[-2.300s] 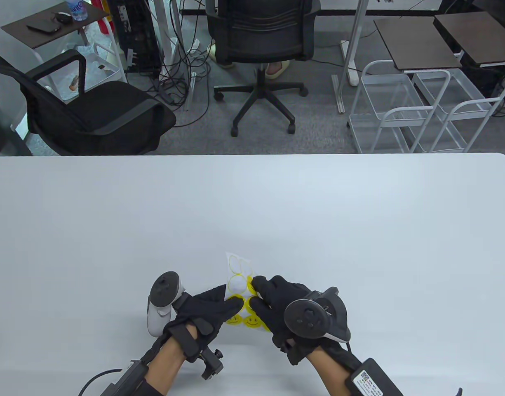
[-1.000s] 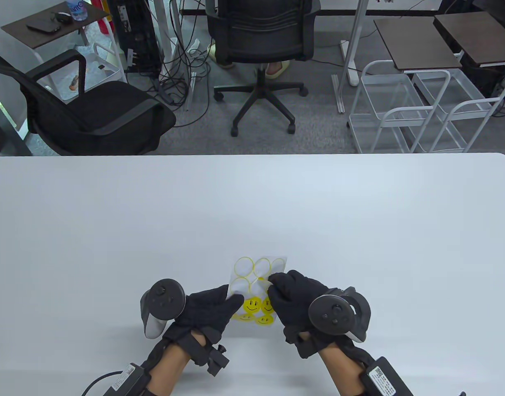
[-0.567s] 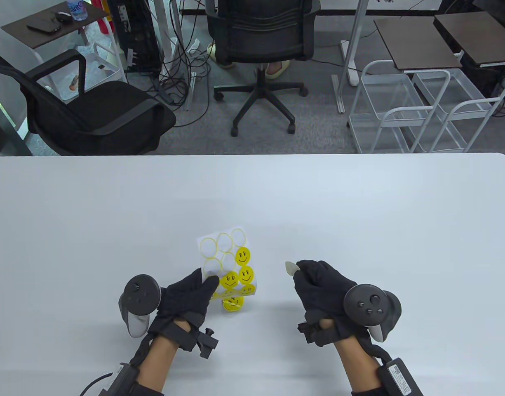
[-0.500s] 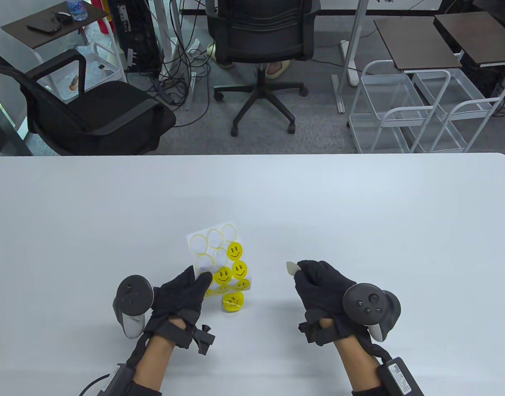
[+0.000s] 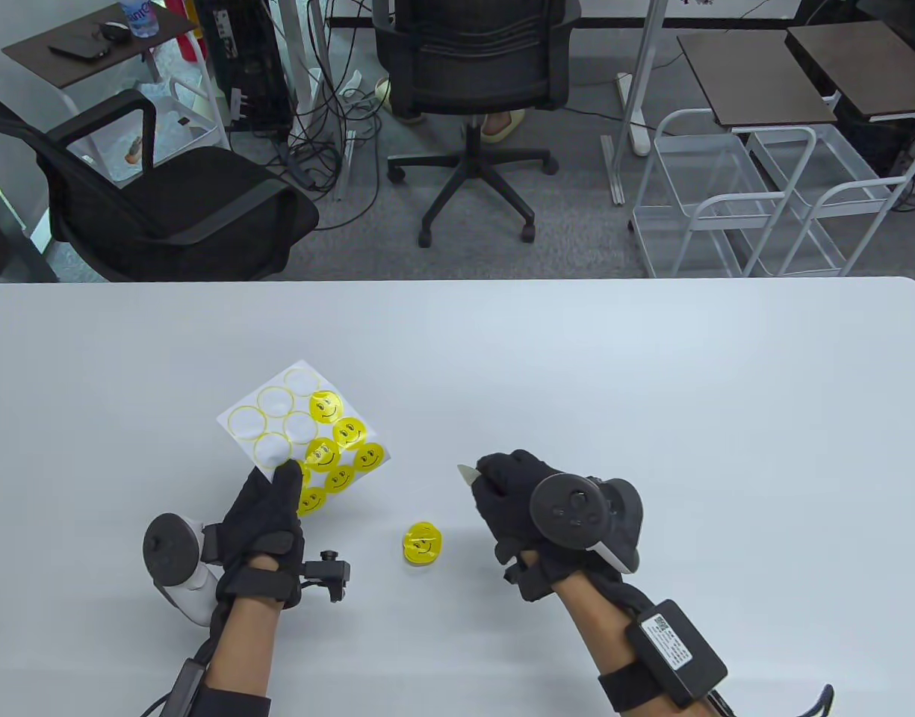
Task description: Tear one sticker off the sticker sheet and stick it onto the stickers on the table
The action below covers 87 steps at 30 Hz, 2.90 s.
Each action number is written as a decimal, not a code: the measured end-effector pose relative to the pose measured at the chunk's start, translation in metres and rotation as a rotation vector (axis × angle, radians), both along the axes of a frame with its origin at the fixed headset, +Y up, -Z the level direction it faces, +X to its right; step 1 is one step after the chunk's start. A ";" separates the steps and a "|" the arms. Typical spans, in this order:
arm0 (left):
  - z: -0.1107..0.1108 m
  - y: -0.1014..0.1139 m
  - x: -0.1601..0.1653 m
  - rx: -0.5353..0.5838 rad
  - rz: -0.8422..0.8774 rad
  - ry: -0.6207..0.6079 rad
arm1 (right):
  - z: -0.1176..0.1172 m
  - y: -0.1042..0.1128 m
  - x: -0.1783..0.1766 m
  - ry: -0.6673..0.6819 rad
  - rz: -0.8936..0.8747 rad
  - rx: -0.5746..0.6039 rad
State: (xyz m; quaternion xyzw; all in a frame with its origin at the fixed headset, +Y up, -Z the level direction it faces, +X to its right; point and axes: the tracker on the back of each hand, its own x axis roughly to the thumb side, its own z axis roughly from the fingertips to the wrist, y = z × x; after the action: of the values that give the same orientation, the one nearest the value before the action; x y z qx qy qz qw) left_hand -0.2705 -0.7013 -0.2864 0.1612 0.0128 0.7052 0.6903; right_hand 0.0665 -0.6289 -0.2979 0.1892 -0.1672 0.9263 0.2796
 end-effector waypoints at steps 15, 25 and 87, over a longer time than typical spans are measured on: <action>0.002 0.004 -0.008 0.023 0.050 0.047 | 0.002 -0.080 -0.091 0.167 0.678 0.054; 0.002 0.004 -0.007 0.018 0.035 0.041 | 0.002 -0.104 -0.105 0.197 0.757 -0.055; -0.053 -0.021 -0.040 -0.605 -0.427 0.048 | 0.018 -0.005 0.099 -0.111 -0.012 -0.013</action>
State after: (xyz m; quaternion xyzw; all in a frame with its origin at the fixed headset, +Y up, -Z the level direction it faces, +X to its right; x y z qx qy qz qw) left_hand -0.3110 -0.7227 -0.3398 -0.0347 0.2030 0.5058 0.8377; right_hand 0.1651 -0.6342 -0.2798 0.1348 -0.1775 0.9347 0.2767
